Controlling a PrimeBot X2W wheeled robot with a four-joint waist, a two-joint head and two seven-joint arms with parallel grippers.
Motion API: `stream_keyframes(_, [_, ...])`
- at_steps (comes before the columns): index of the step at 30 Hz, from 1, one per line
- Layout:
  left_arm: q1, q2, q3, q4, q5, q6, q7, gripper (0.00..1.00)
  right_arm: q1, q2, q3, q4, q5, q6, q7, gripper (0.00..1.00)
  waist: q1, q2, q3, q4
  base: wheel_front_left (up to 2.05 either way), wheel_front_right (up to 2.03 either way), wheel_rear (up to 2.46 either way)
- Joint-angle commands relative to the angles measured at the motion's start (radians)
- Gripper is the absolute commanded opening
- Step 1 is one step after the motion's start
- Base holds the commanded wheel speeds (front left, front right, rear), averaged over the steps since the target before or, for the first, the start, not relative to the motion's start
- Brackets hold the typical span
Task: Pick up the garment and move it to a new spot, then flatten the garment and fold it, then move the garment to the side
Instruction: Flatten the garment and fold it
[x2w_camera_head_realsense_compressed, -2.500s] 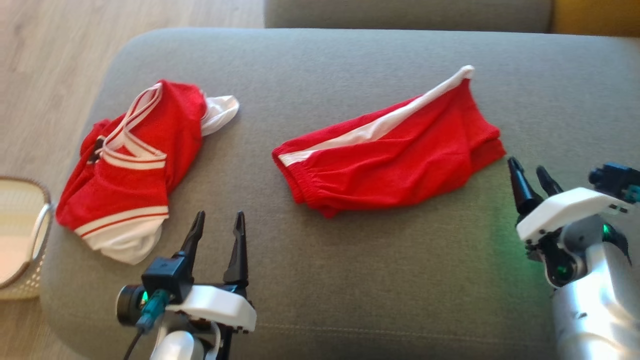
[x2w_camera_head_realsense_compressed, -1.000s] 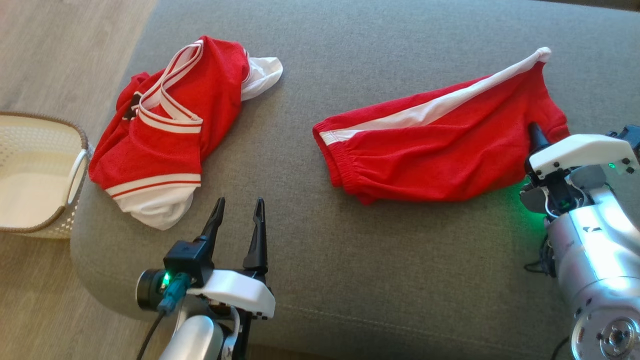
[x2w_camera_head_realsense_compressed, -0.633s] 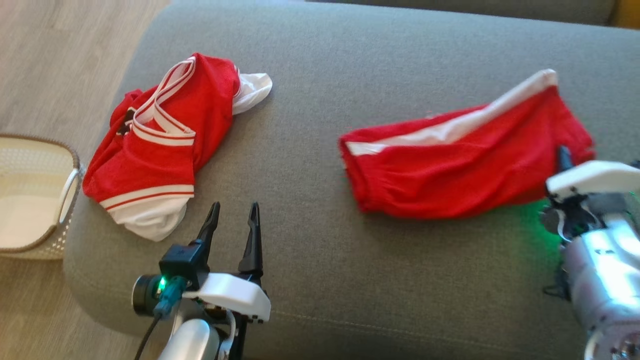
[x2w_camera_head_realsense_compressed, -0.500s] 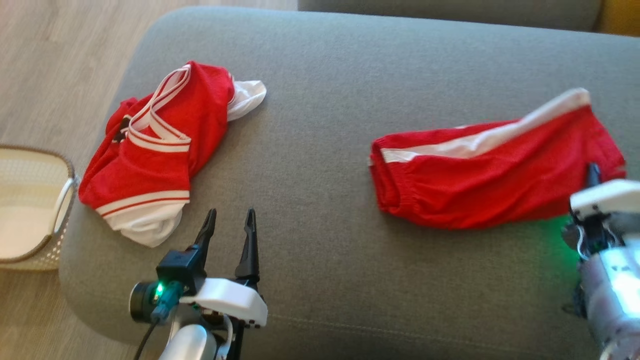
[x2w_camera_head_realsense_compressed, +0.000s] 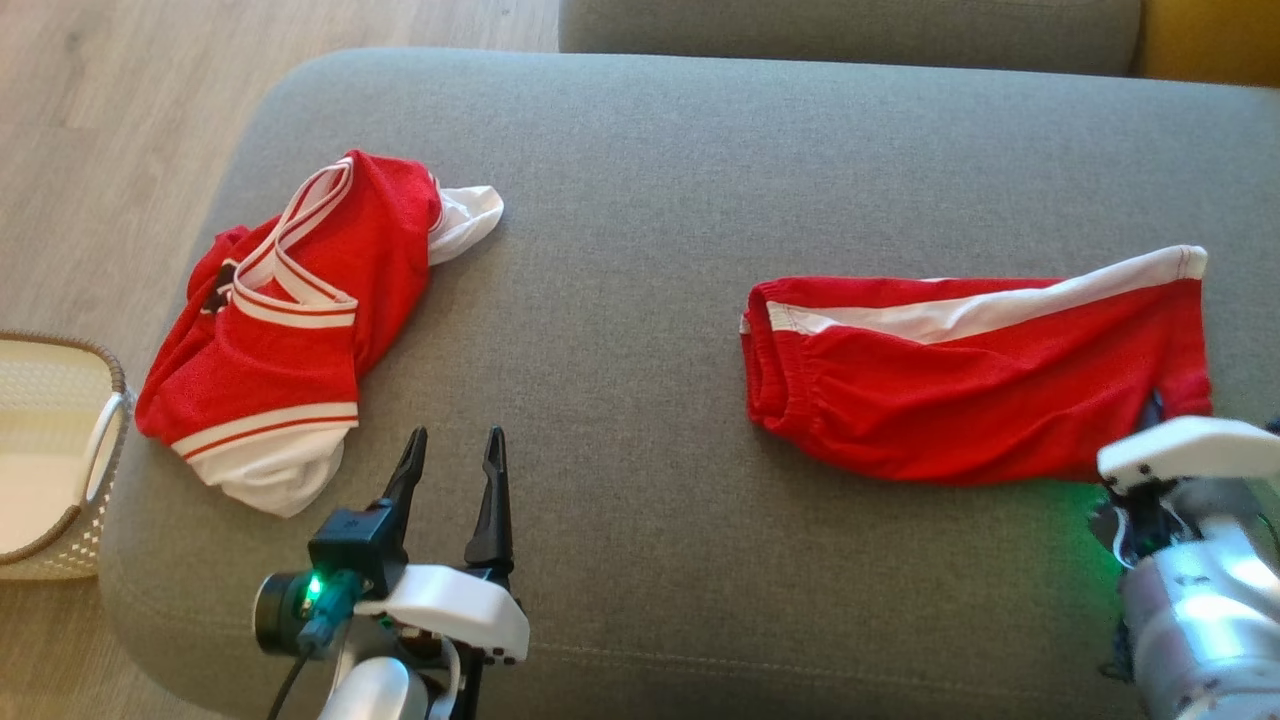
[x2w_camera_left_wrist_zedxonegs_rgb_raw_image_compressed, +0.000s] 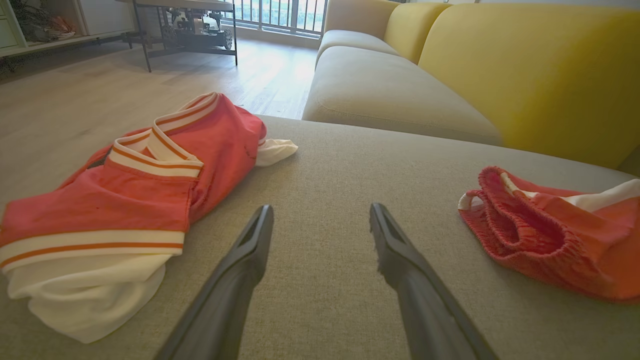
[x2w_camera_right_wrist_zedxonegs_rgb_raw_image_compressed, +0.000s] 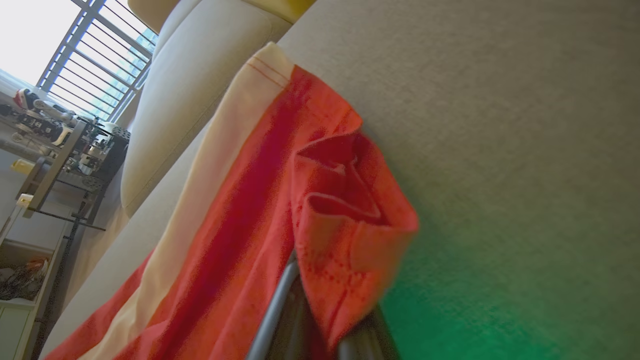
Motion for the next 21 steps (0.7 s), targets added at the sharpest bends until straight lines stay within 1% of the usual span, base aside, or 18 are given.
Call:
stream_keyframes(1, [-0.026, -0.001, 0.038, -0.028, 0.004, -0.003, -0.012, 1.00, -0.067, 0.021, 0.011, -0.026, -0.029, 0.000, -0.015, 0.00, 0.0000, 0.0000, -0.003, 0.001, 0.00, 0.00, 0.00])
stream_keyframes(5, [-0.023, -0.001, 0.046, -0.029, 0.007, -0.004, -0.012, 1.00, -0.094, 0.051, 0.023, -0.059, -0.071, 0.000, -0.025, 0.00, 0.0000, 0.0000, -0.014, 0.005, 0.00, 0.00, 0.00])
stream_keyframes(8, [-0.020, -0.001, 0.054, -0.029, 0.010, -0.006, -0.012, 1.00, -0.108, 0.066, 0.062, -0.090, -0.088, 0.000, -0.029, 0.00, 0.0000, 0.0000, -0.022, 0.010, 0.00, 0.00, 0.00])
stream_keyframes(10, [-0.018, -0.001, 0.058, -0.028, 0.011, -0.008, -0.012, 1.00, -0.118, 0.070, 0.105, -0.109, -0.083, 0.000, -0.030, 0.00, 0.0000, 0.0000, -0.028, 0.013, 0.00, 0.00, 0.00])
stream_keyframes(14, [-0.014, -0.001, 0.060, -0.023, 0.013, -0.014, -0.012, 1.00, -0.154, 0.072, 0.272, -0.080, 0.011, 0.000, -0.031, 0.00, 0.0000, 0.0000, -0.036, 0.024, 0.00, 0.00, 0.00])
stream_keyframes(15, [-0.014, -0.001, 0.060, -0.023, 0.013, -0.014, -0.012, 1.00, -0.154, 0.072, 0.272, -0.080, 0.011, 0.000, -0.031, 0.00, 0.0000, 0.0000, -0.036, 0.024, 0.00, 0.00, 0.00])
stream_keyframes(18, [-0.012, -0.001, 0.060, -0.020, 0.013, -0.016, -0.012, 1.00, -0.152, 0.072, 0.431, -0.080, 0.126, 0.000, -0.031, 0.00, 0.0000, 0.0000, -0.042, 0.033, 0.00, 0.00, 0.00])
stream_keyframes(21, [-0.011, -0.001, 0.061, -0.019, 0.012, -0.017, -0.012, 1.00, -0.105, 0.072, 0.607, -0.129, 0.271, 0.000, -0.031, 0.00, 0.0000, 0.0000, -0.047, 0.044, 0.00, 0.00, 0.00])
